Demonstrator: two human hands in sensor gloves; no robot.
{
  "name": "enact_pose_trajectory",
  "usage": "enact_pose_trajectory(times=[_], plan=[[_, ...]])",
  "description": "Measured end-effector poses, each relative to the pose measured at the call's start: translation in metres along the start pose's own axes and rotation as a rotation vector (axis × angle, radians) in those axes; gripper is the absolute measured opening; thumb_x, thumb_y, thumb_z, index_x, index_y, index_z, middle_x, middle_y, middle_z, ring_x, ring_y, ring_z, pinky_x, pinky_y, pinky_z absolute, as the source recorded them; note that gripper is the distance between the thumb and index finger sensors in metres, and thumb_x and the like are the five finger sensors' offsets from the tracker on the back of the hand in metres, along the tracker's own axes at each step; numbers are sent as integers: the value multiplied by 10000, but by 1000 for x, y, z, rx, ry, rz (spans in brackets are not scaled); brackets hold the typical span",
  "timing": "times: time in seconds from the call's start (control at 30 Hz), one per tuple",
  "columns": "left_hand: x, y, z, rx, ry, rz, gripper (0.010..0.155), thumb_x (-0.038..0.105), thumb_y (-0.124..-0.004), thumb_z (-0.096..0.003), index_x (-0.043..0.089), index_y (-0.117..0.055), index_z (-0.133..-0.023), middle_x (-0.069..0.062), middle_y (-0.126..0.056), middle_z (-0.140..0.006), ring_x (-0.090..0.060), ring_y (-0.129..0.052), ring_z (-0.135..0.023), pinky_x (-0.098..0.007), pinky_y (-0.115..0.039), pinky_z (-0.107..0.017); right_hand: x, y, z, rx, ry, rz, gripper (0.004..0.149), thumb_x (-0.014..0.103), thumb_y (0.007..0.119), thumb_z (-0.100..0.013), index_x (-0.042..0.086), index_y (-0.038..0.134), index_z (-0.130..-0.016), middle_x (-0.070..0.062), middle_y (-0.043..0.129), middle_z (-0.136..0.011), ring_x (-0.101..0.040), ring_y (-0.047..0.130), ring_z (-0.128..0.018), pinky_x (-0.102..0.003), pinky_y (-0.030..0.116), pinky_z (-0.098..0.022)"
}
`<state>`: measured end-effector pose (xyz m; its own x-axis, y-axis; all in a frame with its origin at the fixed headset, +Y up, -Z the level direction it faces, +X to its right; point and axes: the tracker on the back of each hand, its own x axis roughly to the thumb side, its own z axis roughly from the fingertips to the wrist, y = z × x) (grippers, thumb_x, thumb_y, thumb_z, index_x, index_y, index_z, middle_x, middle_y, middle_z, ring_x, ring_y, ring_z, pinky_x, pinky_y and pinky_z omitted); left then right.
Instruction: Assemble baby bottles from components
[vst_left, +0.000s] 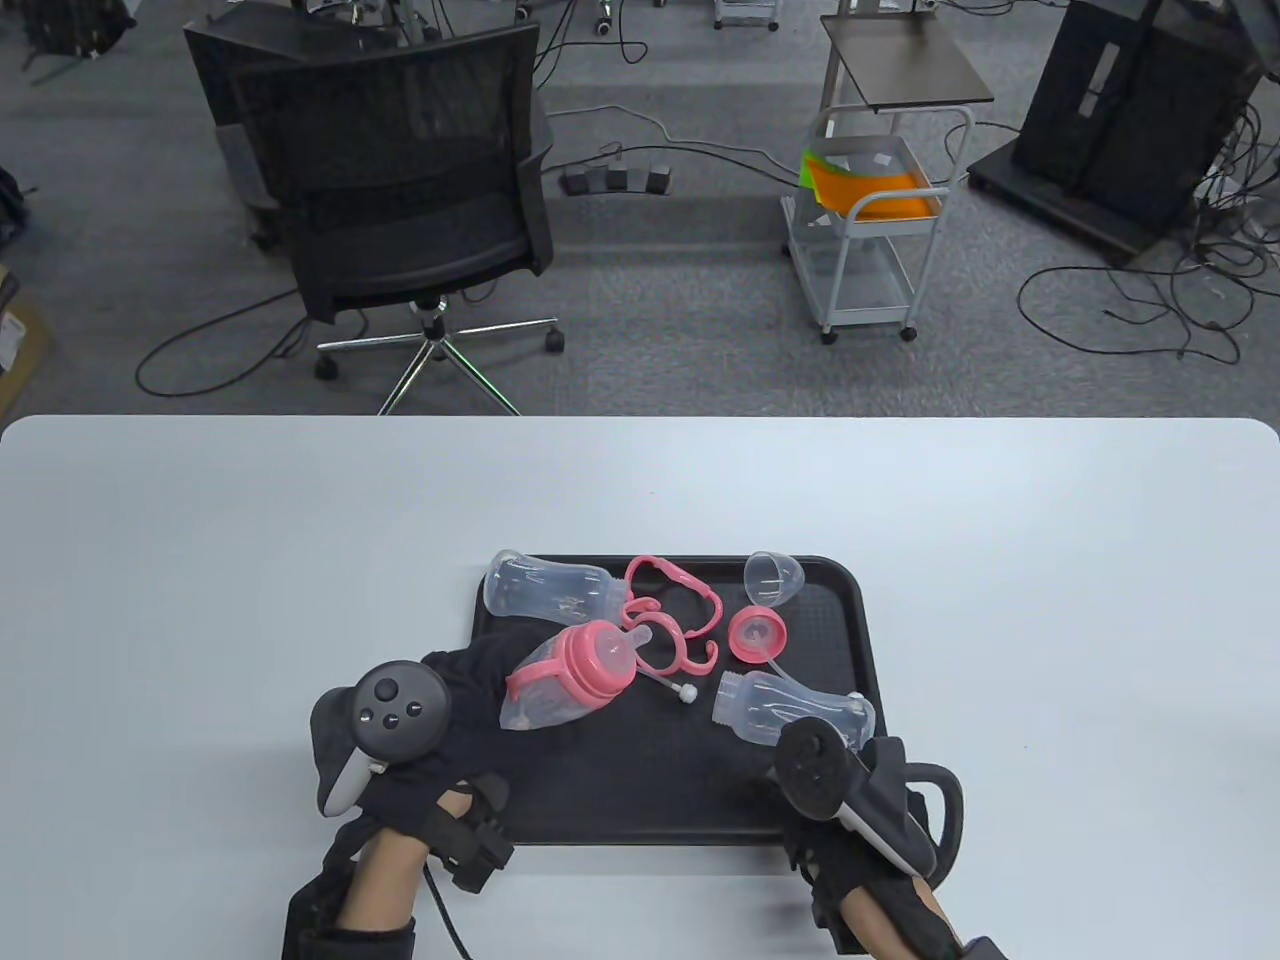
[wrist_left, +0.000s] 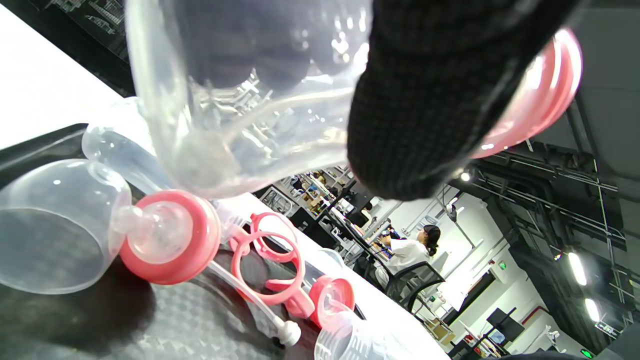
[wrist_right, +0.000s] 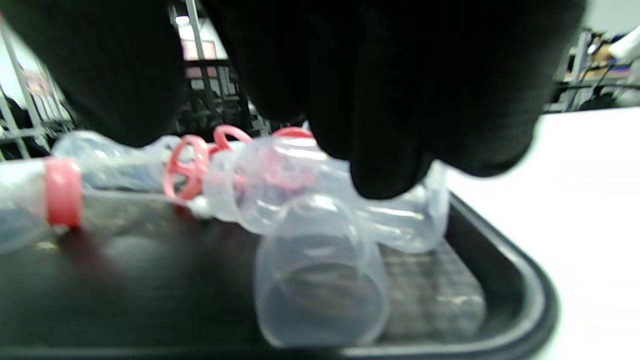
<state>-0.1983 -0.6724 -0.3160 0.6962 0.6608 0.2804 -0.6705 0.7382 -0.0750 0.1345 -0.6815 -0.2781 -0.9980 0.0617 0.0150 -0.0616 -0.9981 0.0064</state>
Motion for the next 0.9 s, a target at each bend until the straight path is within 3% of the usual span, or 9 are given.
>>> enact_pose_trajectory(times=[0.27, 0.5, 0.9], plan=[[1, -1, 0, -17, -6, -12, 980, 496, -1128, -335, 281, -571, -1111, -24, -664, -1093, -366, -735, -1020, -767, -324, -757, 13, 16, -6, 30, 21, 131, 684, 465, 917, -354, 43, 842, -886, -258, 945, -775, -333, 1104, -465, -386, 994, -234], [1, -2, -1, -31, -2, -9, 979, 496, -1128, -338, 279, -570, -1112, -25, -662, -1094, -369, -734, -1020, -768, -320, -757, 19, 24, -11, 57, 16, 125, 671, 441, 928, -351, 45, 835, -885, -263, 943, -769, -285, 1114, -418, -351, 992, -197], [2, -3, -1, -39, -2, -21, 979, 498, -1125, -336, 280, -570, -1112, -28, -661, -1094, -370, -733, -1019, -769, -318, -757, 87, 39, -23, 98, -108, 245, 702, 463, 939, -336, 88, 804, -915, -255, 924, -792, -250, 1111, -453, -325, 1002, -231]])
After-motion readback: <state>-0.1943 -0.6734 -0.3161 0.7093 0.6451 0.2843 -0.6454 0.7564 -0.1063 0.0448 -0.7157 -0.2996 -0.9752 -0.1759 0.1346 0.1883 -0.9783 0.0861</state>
